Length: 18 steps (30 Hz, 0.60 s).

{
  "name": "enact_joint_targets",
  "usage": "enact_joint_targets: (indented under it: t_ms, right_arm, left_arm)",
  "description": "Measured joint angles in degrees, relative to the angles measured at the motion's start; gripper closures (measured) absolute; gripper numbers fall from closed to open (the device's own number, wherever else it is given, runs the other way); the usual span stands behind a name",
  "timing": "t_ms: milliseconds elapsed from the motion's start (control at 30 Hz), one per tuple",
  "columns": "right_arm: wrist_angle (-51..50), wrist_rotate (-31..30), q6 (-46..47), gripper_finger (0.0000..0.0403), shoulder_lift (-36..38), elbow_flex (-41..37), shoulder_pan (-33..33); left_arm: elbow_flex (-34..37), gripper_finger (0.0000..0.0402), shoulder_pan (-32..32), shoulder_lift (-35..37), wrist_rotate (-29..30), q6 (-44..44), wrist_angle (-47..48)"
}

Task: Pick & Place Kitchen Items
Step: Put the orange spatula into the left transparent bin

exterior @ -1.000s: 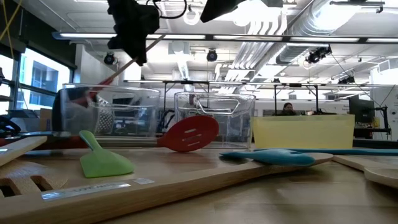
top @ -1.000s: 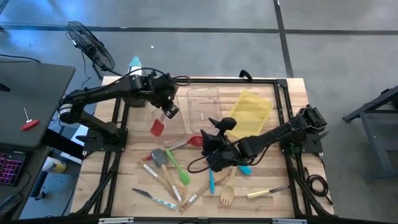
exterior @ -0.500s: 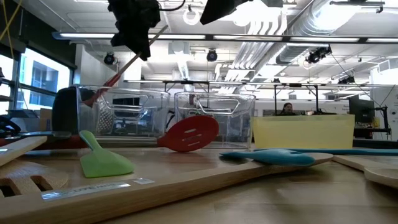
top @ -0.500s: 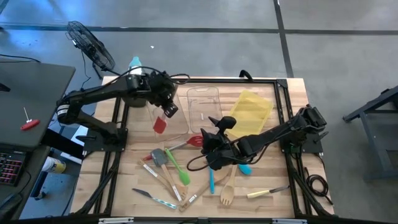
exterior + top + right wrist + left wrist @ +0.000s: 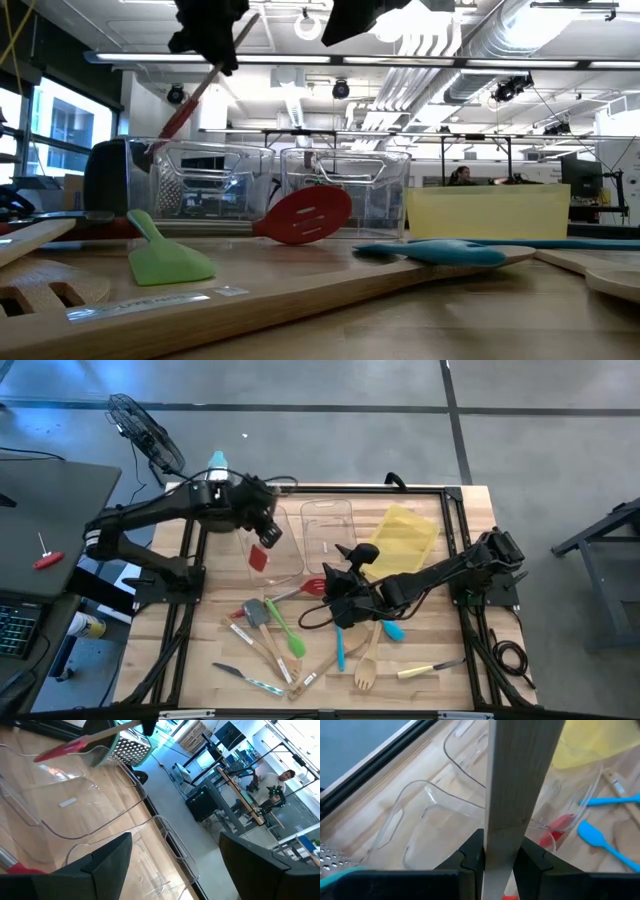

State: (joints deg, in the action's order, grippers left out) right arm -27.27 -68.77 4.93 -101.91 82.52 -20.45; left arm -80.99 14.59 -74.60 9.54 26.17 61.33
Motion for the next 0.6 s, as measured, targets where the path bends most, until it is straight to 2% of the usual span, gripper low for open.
enact_joint_targets:
  t_ms: [200, 400, 600]
  right_arm:
    - [0.0, 0.4, 0.0, 0.011, 0.0, 0.0, -0.1]
    - [-0.3, 1.8, 1.4, 0.011, 0.0, 0.0, -0.3]
    - [-1.0, 1.8, 1.6, 0.011, 0.0, 0.0, -0.6]
  left_arm:
    - [0.0, 0.0335, -3.6, -2.9, 1.5, -1.7, -3.6]
    - [0.1, 0.0335, -4.6, -5.6, 1.9, -1.6, -3.7]
    - [4.6, 0.0335, -5.3, -5.9, 2.1, -0.7, -5.7]
